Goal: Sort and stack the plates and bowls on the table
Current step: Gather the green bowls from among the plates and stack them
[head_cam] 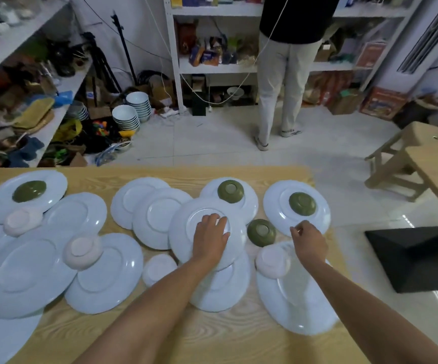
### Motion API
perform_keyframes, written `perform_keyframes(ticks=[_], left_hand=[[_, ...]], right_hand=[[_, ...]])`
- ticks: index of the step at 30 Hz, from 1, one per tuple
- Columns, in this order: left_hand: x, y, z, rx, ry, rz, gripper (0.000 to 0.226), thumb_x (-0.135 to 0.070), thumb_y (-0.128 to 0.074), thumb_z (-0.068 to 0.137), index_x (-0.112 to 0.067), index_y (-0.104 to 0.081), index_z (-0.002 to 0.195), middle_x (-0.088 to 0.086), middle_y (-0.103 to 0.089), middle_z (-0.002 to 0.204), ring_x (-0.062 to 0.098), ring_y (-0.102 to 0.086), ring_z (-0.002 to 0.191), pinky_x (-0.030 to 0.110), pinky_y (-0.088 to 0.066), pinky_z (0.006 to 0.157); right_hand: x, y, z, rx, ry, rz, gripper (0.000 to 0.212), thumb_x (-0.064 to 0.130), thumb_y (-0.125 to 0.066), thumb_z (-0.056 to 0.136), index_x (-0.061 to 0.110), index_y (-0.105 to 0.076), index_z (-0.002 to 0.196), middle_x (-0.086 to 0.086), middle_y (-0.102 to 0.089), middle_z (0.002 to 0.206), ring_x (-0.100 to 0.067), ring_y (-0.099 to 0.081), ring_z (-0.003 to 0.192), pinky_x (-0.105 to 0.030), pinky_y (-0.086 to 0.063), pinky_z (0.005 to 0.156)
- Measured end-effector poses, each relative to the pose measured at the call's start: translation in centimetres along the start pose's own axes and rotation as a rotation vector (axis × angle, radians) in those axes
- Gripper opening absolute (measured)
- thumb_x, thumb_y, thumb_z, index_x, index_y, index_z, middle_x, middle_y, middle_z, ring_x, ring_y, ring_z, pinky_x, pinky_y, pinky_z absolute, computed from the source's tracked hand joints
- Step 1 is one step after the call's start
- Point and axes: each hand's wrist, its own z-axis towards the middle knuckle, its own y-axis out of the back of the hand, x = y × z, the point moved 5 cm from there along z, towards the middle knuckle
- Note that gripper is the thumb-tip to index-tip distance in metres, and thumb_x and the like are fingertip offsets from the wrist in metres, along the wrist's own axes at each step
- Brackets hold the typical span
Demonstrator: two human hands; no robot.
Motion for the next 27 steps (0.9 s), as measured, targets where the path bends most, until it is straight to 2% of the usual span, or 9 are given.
perform_keyframes(ticks=[3,7,11,14,18,21,22,25,27], left_hand=[[-4.3,-1.7,1.7,0.019,-0.054,0.064,0.041,-0.032,-0.046,0.097,-0.021,-0.045,0.137,-0.001,-0.044,0.140,0.020,-0.037,0.129,0.031,-0.032,0.103],[-8.5,-4.0,3.9,0.090,-0.097,0.144,0.047,-0.017,-0.051,0.092,-0.018,-0.043,0.138,-0.001,-0.039,0.148,0.021,-0.028,0.140,0.032,-0.023,0.112],[-10.7,-6.0,5.4,0.170,-0.138,0.236,0.060,-0.009,-0.053,0.090,-0.011,-0.032,0.146,0.003,-0.025,0.157,0.024,-0.014,0.148,0.035,-0.012,0.120],[-11.8,-6.9,5.9,0.229,-0.155,0.291,0.061,-0.007,-0.053,0.088,-0.009,-0.031,0.145,0.006,-0.030,0.153,0.024,-0.019,0.146,0.034,-0.012,0.121],[-11.9,-7.7,6.0,0.267,-0.122,0.300,0.058,-0.007,-0.053,0.087,-0.006,-0.036,0.143,0.009,-0.041,0.146,0.024,-0.037,0.136,0.032,-0.018,0.119],[-12.2,-6.9,6.3,0.231,-0.134,0.339,0.056,-0.022,-0.081,0.063,-0.013,-0.066,0.116,0.003,-0.068,0.112,0.017,-0.065,0.103,0.023,-0.044,0.101],[-12.3,-6.8,6.4,0.256,-0.136,0.361,0.054,-0.020,-0.081,0.061,-0.012,-0.067,0.113,0.003,-0.068,0.109,0.018,-0.065,0.098,0.023,-0.046,0.099],[-12.2,-7.9,6.6,0.370,-0.161,0.415,0.057,0.001,-0.057,0.078,0.001,-0.041,0.133,0.019,-0.050,0.131,0.033,-0.051,0.116,0.038,-0.035,0.106],[-12.1,-7.5,6.7,0.375,-0.182,0.455,0.057,0.001,-0.057,0.079,0.000,-0.040,0.133,0.022,-0.048,0.128,0.034,-0.051,0.113,0.042,-0.042,0.096]], right_hand=[[-1.8,1.3,3.8,0.026,0.110,-0.108,0.023,0.025,-0.051,0.095,0.013,-0.059,0.112,-0.005,-0.056,0.115,-0.025,-0.052,0.110,-0.035,-0.044,0.081],[-2.8,1.4,8.1,0.118,0.328,-0.410,0.042,0.023,-0.053,0.093,0.015,-0.046,0.133,-0.004,-0.046,0.134,-0.023,-0.043,0.123,-0.035,-0.043,0.091],[-2.5,0.5,10.9,0.244,0.482,-0.465,0.062,0.025,-0.059,0.089,0.020,-0.030,0.144,-0.001,-0.028,0.152,-0.022,-0.029,0.137,-0.035,-0.039,0.099],[-2.1,-0.4,12.2,0.334,0.540,-0.481,0.072,0.027,-0.059,0.089,0.019,-0.019,0.149,-0.001,-0.013,0.158,-0.022,-0.013,0.146,-0.035,-0.031,0.109],[-2.3,-1.7,12.9,0.385,0.554,-0.455,0.076,0.028,-0.060,0.089,0.020,-0.016,0.151,0.000,-0.007,0.160,-0.020,-0.013,0.148,-0.034,-0.027,0.113],[-2.4,-1.8,13.0,0.322,0.587,-0.459,0.071,0.024,-0.061,0.089,0.022,-0.023,0.149,0.002,-0.016,0.159,-0.018,-0.021,0.145,-0.032,-0.030,0.110],[-2.4,-1.7,13.0,0.296,0.601,-0.458,0.068,0.024,-0.062,0.088,0.022,-0.027,0.147,0.002,-0.021,0.157,-0.018,-0.024,0.144,-0.032,-0.030,0.109],[-2.1,-1.4,12.9,0.229,0.636,-0.447,0.058,0.015,-0.062,0.084,0.019,-0.040,0.138,0.001,-0.037,0.147,-0.021,-0.038,0.131,-0.031,-0.032,0.103],[-1.9,-1.5,12.9,0.213,0.652,-0.479,0.051,0.013,-0.060,0.084,0.016,-0.044,0.132,0.000,-0.043,0.140,-0.022,-0.043,0.122,-0.029,-0.033,0.100]])
